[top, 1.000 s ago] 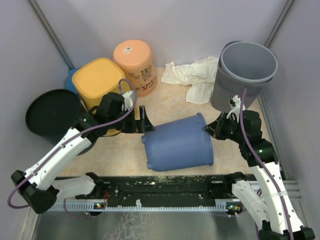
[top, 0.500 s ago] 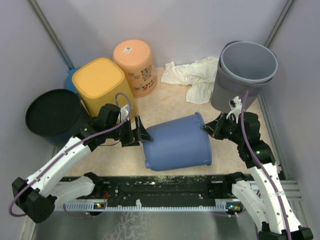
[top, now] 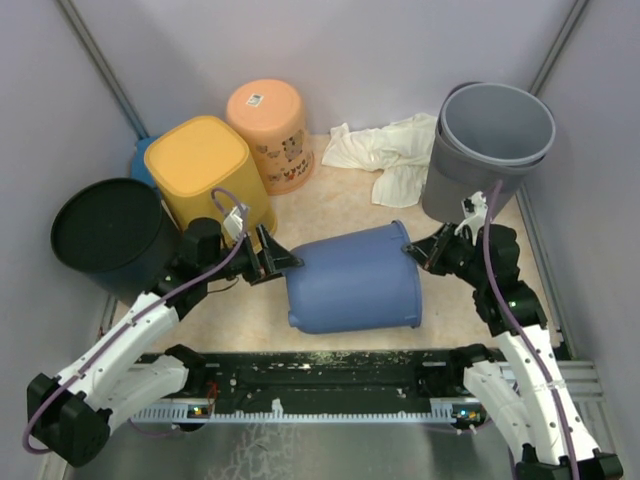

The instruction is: Turn the large container upside down

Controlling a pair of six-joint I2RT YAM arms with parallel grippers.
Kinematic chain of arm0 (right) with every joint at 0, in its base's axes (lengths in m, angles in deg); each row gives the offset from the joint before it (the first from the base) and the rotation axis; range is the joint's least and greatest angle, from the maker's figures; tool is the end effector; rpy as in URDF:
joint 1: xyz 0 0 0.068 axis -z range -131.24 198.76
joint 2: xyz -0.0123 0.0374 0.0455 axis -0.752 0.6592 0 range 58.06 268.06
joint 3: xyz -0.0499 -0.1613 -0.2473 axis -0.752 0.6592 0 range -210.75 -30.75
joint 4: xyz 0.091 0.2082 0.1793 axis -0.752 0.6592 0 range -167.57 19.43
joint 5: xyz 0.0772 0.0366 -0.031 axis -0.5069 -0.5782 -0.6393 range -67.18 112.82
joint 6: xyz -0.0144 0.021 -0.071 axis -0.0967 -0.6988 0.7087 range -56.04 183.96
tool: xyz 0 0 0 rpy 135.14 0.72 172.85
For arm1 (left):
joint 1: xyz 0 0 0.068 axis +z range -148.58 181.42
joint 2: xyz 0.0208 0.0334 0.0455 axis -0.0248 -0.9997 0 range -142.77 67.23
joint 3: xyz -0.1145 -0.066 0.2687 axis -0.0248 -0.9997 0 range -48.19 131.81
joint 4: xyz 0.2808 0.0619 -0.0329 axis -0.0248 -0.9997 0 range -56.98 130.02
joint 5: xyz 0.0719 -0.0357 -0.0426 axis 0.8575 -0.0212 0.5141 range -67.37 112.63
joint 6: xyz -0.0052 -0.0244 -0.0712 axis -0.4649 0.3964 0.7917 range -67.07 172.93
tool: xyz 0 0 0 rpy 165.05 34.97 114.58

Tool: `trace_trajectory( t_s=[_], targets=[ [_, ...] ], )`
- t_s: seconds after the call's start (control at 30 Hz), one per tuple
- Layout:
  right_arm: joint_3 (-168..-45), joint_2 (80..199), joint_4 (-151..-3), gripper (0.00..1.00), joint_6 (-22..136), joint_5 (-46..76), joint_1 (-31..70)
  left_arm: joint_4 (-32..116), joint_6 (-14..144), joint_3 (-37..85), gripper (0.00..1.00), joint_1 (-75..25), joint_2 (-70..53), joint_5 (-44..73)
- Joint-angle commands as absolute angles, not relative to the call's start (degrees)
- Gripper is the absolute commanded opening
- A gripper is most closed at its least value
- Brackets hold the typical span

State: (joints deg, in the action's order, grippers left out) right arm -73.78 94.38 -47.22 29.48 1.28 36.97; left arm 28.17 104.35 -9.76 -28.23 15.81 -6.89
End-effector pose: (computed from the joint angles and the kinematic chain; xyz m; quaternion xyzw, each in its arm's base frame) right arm 0.1645 0.0582 0.3243 0.0614 0.8263 0.3551 0.4329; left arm 0.1901 -0.1443 0.2837 -0.0192 0.8261 -0.5015 0.2562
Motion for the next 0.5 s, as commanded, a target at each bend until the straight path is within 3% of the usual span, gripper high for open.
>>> trace_trajectory(
  t_s=[0.0,0.47],
  targets=[
    [-70.3,95.4,-47.0,0.00,27.5,-3.5,36.4,43.2,108.2,-5.9,0.98,-28.6,16.3,-11.8],
    [-55.2,94.2,-77.3,0.00,-0.2,-10.1,36.4,45.5,105.4,13.3,0.98,-28.6,8.9,-14.5]
  ],
)
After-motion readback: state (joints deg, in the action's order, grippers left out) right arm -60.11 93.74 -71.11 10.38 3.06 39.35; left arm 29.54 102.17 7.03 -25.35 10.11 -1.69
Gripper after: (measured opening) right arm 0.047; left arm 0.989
